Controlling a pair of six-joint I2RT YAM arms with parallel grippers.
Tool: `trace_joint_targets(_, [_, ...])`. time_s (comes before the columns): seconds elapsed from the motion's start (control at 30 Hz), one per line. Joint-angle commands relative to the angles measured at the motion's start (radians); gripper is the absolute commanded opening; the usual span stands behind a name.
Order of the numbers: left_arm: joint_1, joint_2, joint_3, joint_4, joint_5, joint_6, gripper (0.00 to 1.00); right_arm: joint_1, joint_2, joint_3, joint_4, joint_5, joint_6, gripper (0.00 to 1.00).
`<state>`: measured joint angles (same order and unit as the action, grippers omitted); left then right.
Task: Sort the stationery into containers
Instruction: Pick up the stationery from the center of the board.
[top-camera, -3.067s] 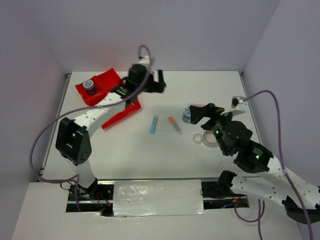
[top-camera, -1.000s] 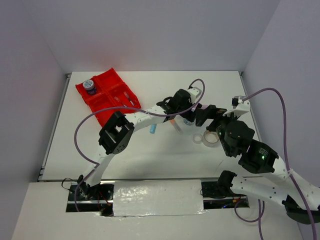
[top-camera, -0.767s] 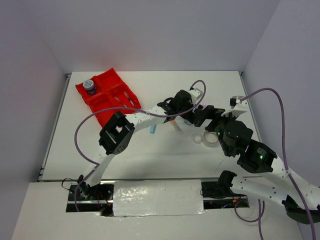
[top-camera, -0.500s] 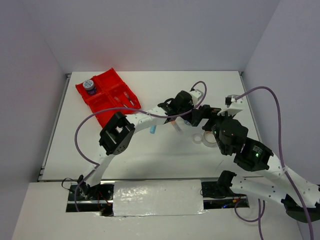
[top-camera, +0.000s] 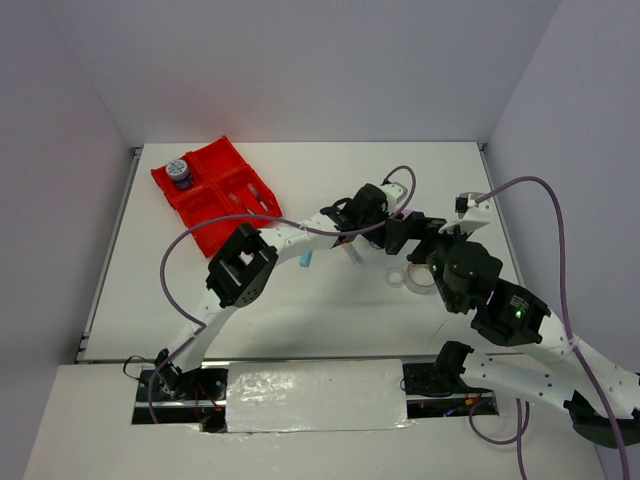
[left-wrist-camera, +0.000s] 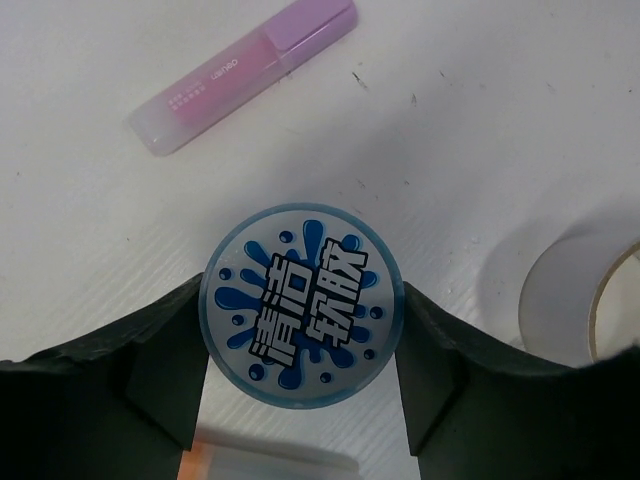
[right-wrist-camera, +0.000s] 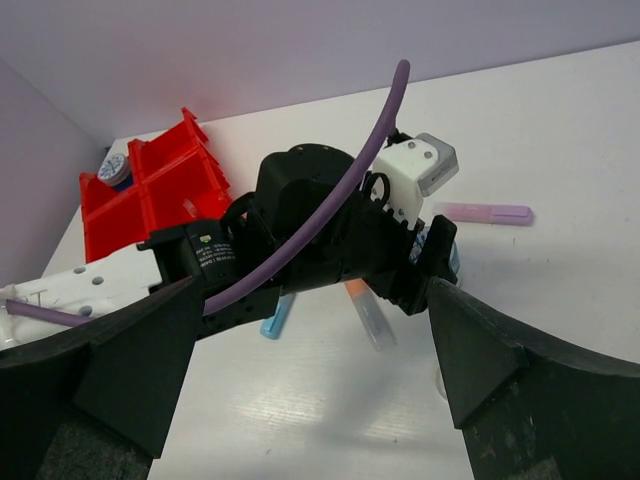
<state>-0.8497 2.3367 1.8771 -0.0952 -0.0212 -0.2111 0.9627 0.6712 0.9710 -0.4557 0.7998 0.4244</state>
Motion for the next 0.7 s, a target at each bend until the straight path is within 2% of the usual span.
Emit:
trace_joint_targets(0.0, [-0.003,0.001,0.019,0.026,-0.003,0.0,0.49,0.007,-0.008,-0.012,0.049,-0.004,-0.018,1.0])
trace_joint_targets(0.03, [-0.005,-0.037,-0.01,0.05,-0.016,-0.008,0.15,0.007,-0.012,-0.015,0.055,-0.002,-0.021,1.0])
trace_joint_targets(0.07, [-0.003,-0.062,-0.024,0.061,-0.022,-0.013,0.03,0.007,-0.013,-0.017,0.057,-0.002,-0.022,1.0])
trace_joint_targets(0.1, [-0.003,-0.095,-0.042,0.072,-0.031,-0.022,0.0,0.007,-0.015,-0.018,0.058,-0.004,-0.024,1.0])
trace_joint_targets(0.23, [0.027,-0.31,-0.165,0.163,-0.115,-0.042,0.0,0.005,-0.015,-0.022,0.064,-0.013,-0.032,1.0])
trace_joint_targets(0.27, [0.043,-0.398,-0.194,0.158,-0.188,-0.051,0.0,0.007,-0.015,-0.023,0.069,-0.016,-0.033,1.0])
trace_joint_targets(0.33, [0.118,-0.476,-0.2,0.106,-0.303,-0.115,0.0,0.005,-0.013,-0.026,0.072,-0.022,-0.036,1.0])
trace_joint_targets(0.37, [0.151,-0.538,-0.202,0.066,-0.424,-0.143,0.0,0.004,-0.012,-0.025,0.077,-0.027,-0.038,1.0])
trace_joint_targets(0.4, [0.235,-0.563,-0.197,-0.031,-0.472,-0.219,0.0,0.004,-0.006,-0.031,0.083,-0.037,-0.042,1.0])
trace_joint_targets(0.47, [0.346,-0.6,-0.178,-0.134,-0.477,-0.289,0.0,0.002,-0.001,-0.032,0.097,-0.042,-0.05,1.0])
trace_joint_targets(0.5, [0.457,-0.603,-0.165,-0.241,-0.444,-0.35,0.0,0.001,0.01,-0.029,0.098,-0.045,-0.053,1.0])
trace_joint_targets(0.53, [0.512,-0.603,-0.156,-0.285,-0.421,-0.367,0.0,-0.001,0.017,-0.028,0.104,-0.045,-0.059,1.0])
trace_joint_targets(0.6, [0.648,-0.602,-0.142,-0.368,-0.363,-0.404,0.0,-0.001,0.034,-0.023,0.109,-0.054,-0.065,1.0])
trace_joint_targets(0.67, [0.731,-0.602,-0.162,-0.376,-0.314,-0.421,0.0,-0.001,0.051,-0.025,0.117,-0.06,-0.073,1.0])
